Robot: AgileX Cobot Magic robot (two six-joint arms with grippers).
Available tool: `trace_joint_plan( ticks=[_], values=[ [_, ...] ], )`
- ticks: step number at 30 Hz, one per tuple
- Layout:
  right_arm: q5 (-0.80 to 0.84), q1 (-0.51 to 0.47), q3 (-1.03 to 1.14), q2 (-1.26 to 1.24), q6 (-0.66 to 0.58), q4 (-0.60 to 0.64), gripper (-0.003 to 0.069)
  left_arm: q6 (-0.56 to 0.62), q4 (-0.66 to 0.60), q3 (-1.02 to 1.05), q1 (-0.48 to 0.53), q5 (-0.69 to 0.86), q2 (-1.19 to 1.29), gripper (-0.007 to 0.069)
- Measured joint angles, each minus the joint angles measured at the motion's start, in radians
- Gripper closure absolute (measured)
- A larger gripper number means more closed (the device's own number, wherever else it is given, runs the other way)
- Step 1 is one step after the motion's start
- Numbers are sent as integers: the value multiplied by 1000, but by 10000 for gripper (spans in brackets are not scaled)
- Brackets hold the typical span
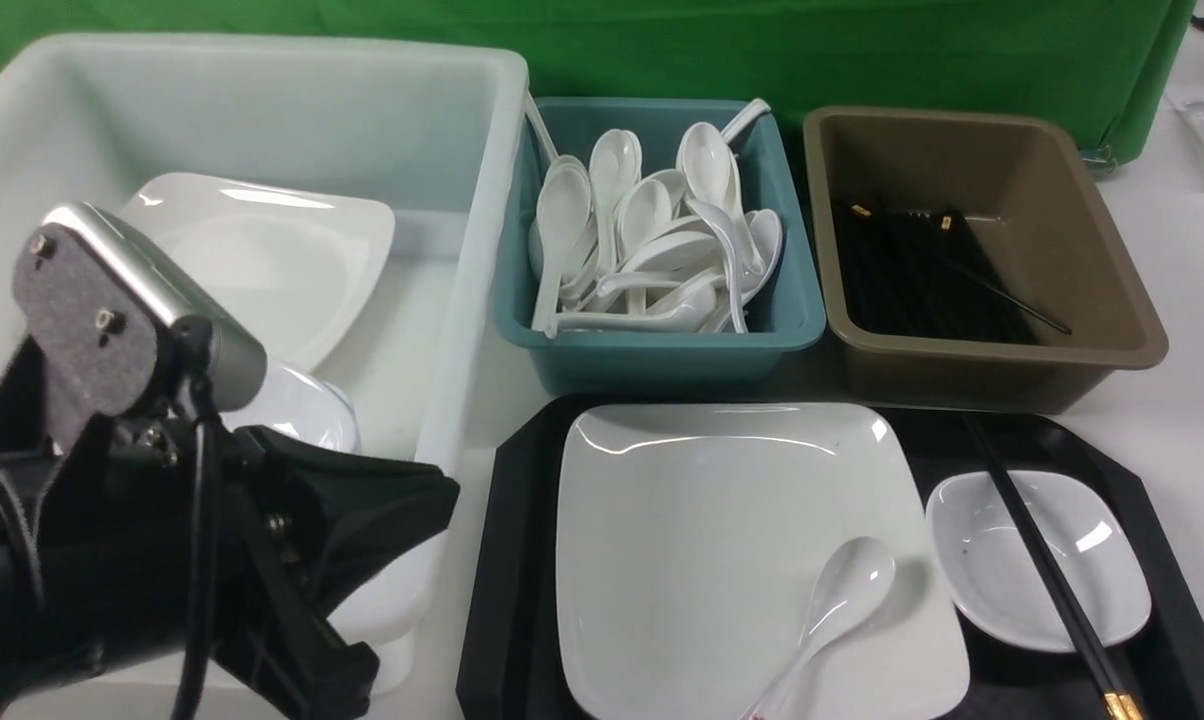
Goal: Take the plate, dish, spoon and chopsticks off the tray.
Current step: Use the right arm to grab a pair of chopsticks from the plate
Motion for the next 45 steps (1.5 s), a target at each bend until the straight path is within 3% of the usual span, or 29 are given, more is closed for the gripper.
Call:
trace_joint_plan(
  ticks=[2, 5, 10, 18, 22, 25, 28, 39, 44, 45],
  values=[
    [187, 75, -154, 183, -135, -4, 470, 0, 0, 0, 0, -5, 0, 608],
    [402, 162, -334, 410, -241, -8, 469, 0, 0, 0, 0, -6, -7, 608],
    [618, 230, -519, 800, -317, -42, 438, 0, 0, 0, 0, 22, -53, 608],
    [735, 183, -658, 1202, -363, -75, 403, 1, 1, 0, 0, 31, -142, 608],
    [717, 145, -701, 1348, -374, -65, 349, 1, 12, 0, 0, 33, -167, 608],
    [670, 126, -728, 1421, -377, -55, 270, 1, 19, 0, 0, 40, -168, 608],
    [647, 118, -742, 1455, -381, -51, 253, 1, 21, 0, 0, 42, -168, 608],
    [595, 114, -765, 1568, -384, -47, 330, 2, 26, 0, 0, 45, -169, 608],
    [600, 114, -765, 1568, -396, -47, 424, 2, 26, 0, 0, 46, -169, 608],
    [614, 114, -765, 1568, -410, -47, 486, 2, 26, 0, 0, 46, -169, 608]
  ],
)
